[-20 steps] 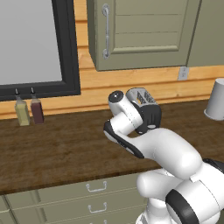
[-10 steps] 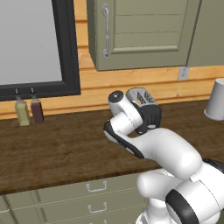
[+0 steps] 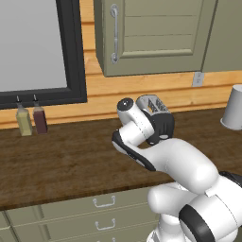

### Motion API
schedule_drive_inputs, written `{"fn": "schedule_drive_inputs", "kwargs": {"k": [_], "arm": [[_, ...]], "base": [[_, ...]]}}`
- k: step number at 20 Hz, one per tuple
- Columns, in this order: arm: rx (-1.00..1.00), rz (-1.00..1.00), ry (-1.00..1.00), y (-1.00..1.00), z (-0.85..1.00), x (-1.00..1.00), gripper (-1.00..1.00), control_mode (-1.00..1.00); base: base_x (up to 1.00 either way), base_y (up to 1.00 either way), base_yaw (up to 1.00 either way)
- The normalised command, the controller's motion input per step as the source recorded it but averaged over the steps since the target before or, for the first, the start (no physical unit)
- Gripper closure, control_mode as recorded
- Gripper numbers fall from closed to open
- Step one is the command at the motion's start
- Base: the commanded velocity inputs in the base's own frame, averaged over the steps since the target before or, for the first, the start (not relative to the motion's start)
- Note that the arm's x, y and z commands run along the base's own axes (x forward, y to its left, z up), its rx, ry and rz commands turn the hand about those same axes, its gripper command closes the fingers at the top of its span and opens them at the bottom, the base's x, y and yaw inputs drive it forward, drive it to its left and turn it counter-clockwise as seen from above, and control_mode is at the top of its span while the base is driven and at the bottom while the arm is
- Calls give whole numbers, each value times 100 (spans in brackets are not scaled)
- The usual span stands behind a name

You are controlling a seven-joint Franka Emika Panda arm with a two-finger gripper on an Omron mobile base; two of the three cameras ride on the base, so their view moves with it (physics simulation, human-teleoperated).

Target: Start the toaster. Once the lever pops up, take the bread to the plate on the dining counter.

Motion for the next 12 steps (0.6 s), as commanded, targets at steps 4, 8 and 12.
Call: {"fn": "schedule_drive_inputs", "kwargs": {"k": [4, 8, 12], "arm": [[0, 0, 0, 0, 0, 0, -100, -100], [0, 0, 0, 0, 0, 0, -100, -100], [0, 0, 0, 0, 0, 0, -100, -100]], "base": [[0, 0, 0], [0, 0, 0], [0, 0, 0]]}}
